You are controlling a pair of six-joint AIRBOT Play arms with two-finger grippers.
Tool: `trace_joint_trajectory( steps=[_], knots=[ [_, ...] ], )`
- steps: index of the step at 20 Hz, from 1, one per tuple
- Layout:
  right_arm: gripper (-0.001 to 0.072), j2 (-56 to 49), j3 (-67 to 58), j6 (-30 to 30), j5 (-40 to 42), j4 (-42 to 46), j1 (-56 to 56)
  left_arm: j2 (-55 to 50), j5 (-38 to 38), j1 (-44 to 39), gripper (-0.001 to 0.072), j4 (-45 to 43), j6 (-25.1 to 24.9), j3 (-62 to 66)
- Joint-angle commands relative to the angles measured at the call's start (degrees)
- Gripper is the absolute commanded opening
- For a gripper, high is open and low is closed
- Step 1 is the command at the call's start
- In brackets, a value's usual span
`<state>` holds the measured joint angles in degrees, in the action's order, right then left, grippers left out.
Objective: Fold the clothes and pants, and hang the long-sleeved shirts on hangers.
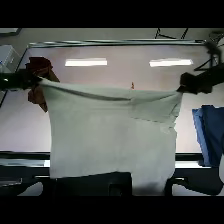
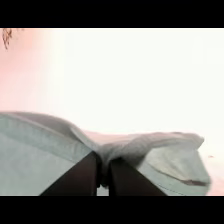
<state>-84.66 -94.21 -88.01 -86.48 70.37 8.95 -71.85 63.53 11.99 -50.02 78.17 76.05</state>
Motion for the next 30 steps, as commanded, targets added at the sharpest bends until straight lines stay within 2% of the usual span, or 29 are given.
trace_joint_trajectory(
  steps=[1,3,6,8,14,16,18,22,24,27,30],
  knots=[
    [0.0046,-13.1,5.0,-5.3,14.4,-0.8,-5.0,-13.6,-11.5,-2.5,0.0022,0.5,-2.1,-5.4],
    [0.0046,-16.5,4.1,-9.1,25.6,-2.3,-4.5,-19.7,-14.6,-1.6,0.0022,0.7,-2.9,0.0],
    [0.0046,-16.8,4.1,-10.6,42.2,-2.0,-2.6,-25.7,-16.0,-1.8,0.0022,0.7,-3.2,8.8],
    [0.0046,-17.3,4.1,-11.9,49.1,-2.3,-1.2,-28.4,-16.3,-2.1,0.0022,0.7,-3.2,11.9],
    [0.0046,-22.1,4.1,-11.6,50.8,-6.8,-1.8,-33.2,-17.1,-5.0,0.0022,1.5,-3.1,12.3],
    [0.0046,-22.3,3.9,-10.1,54.1,-9.8,-2.2,-33.5,-17.7,-5.4,0.0023,2.8,-3.2,12.4],
    [0.0046,-22.4,1.2,-7.4,54.2,-10.5,-2.4,-33.4,-18.1,-5.2,0.0023,4.0,-3.2,13.4],
    [0.0047,-22.4,-1.7,-7.5,51.5,-9.3,-2.3,-33.5,-18.3,-4.0,0.0022,4.0,-3.2,16.7],
    [0.0047,-22.7,-1.7,-7.5,46.2,-8.5,-2.3,-33.8,-17.3,-3.6,0.0022,4.0,-3.1,16.8],
    [0.0047,-22.9,-1.7,-7.5,37.4,-6.7,-1.8,-35.3,-10.3,-3.3,0.0022,4.0,-0.5,16.8],
    [0.0047,-19.2,-2.5,-7.5,24.7,-6.3,1.3,-33.2,1.9,-0.9,0.0023,3.8,-3.8,17.9]
  ],
)
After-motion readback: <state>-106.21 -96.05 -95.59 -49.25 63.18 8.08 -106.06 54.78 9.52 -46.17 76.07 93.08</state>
